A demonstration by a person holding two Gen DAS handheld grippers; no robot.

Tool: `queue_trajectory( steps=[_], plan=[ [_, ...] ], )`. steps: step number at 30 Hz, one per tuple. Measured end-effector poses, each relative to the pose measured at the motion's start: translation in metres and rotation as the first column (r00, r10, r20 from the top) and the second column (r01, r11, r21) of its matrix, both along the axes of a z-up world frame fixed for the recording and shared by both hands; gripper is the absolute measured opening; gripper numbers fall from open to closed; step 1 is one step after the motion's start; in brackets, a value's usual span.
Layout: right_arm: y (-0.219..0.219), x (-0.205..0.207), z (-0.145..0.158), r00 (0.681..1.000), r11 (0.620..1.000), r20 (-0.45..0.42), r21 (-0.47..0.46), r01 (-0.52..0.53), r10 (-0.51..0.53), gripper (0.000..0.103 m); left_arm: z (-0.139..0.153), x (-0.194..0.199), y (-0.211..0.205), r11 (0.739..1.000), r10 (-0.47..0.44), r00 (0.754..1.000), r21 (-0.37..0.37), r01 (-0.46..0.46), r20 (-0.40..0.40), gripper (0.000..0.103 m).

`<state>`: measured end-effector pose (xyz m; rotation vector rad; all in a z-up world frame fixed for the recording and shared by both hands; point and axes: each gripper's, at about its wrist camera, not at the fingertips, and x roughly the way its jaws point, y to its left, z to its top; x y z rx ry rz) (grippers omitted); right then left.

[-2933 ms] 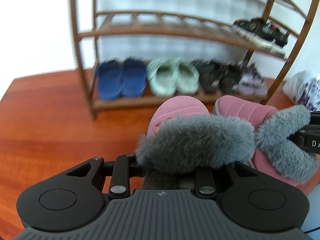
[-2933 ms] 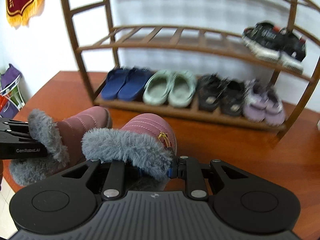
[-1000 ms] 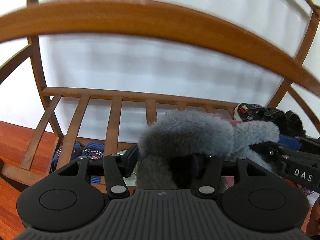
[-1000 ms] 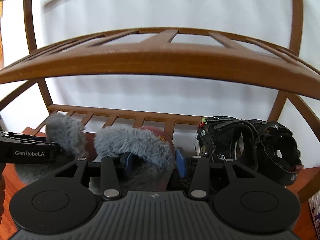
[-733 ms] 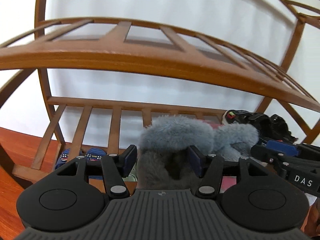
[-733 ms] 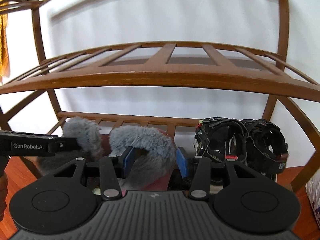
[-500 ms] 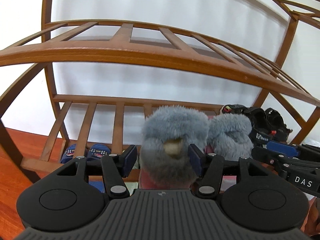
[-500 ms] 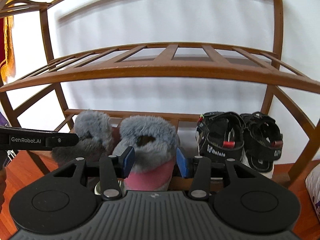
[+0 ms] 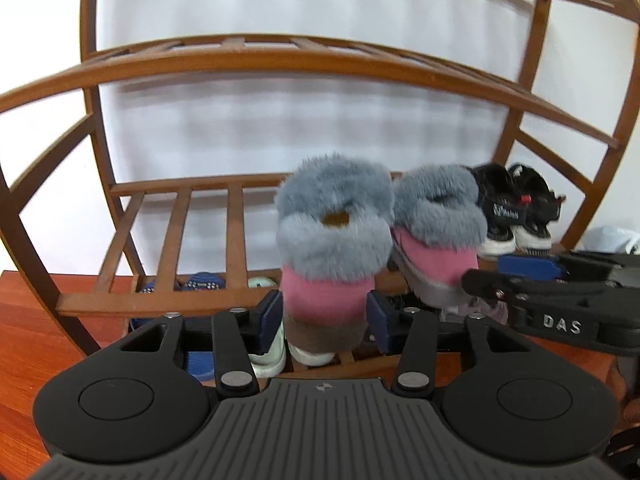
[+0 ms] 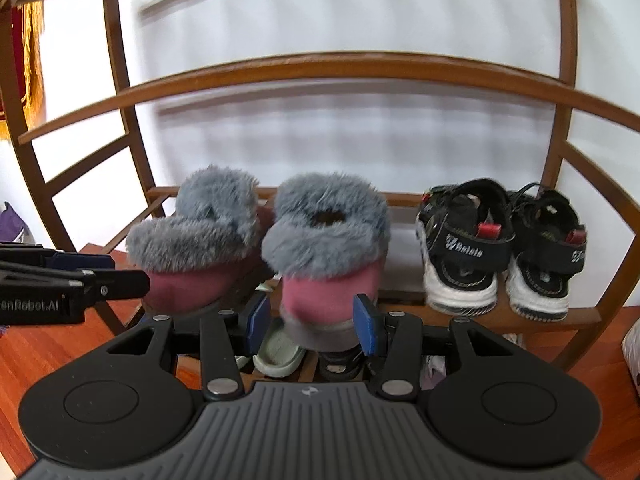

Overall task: Organize scattered shoes
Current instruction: 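Set the pink slippers beside the black sandals and open both tools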

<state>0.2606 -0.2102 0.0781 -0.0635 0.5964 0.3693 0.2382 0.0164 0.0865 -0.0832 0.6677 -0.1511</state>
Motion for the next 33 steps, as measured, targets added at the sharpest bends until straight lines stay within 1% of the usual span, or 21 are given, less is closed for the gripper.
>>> queue_trajectory(
  steps=[1, 2, 3, 6, 9, 14, 18, 29, 33],
  plan=[
    [0.001, 0.001, -0.002, 1.0, 1.0, -0.002, -0.002, 0.001, -0.001, 0.046, -0.003, 0.001, 0.0, 1.0, -0.001, 1.0, 0.001, 0.001, -0.008, 0.032],
    [0.002, 0.002, -0.003, 1.0, 1.0, -0.005, -0.004, 0.002, -0.002, 0.044, -0.008, 0.004, 0.001, 1.0, -0.001, 1.0, 0.003, 0.001, -0.021, 0.028],
    [0.003, 0.003, -0.005, 1.0, 1.0, -0.007, -0.005, 0.003, -0.003, 0.043, -0.012, 0.007, 0.002, 1.0, -0.004, 1.0, -0.001, 0.004, -0.029, 0.028],
    [0.005, 0.007, -0.01, 1.0, 1.0, -0.014, -0.011, 0.006, -0.007, 0.041, -0.015, 0.01, 0.002, 1.0, -0.017, 1.0, -0.014, 0.016, -0.017, 0.028],
    [0.008, 0.01, -0.015, 1.0, 1.0, -0.021, -0.017, 0.01, -0.01, 0.04, -0.016, 0.017, 0.001, 0.999, -0.026, 0.999, -0.03, 0.025, -0.019, 0.028],
    [0.007, 0.02, -0.017, 1.0, 1.0, -0.025, -0.014, 0.018, -0.018, 0.041, -0.019, 0.031, -0.003, 0.998, -0.035, 0.999, -0.058, 0.033, -0.023, 0.028],
    [0.009, 0.029, -0.019, 0.999, 1.0, -0.025, -0.011, 0.025, -0.026, 0.041, -0.021, 0.044, -0.01, 0.997, -0.039, 0.999, -0.064, 0.038, -0.027, 0.028],
    [0.018, 0.066, -0.024, 0.999, 0.999, -0.022, -0.004, 0.034, -0.034, 0.041, -0.029, 0.075, -0.012, 0.995, -0.037, 0.999, -0.094, 0.034, -0.034, 0.027],
    [0.018, 0.072, -0.026, 1.0, 1.0, -0.024, 0.003, 0.018, -0.018, 0.044, -0.031, 0.082, -0.013, 0.995, -0.035, 0.999, -0.098, 0.032, -0.033, 0.027]
  ],
)
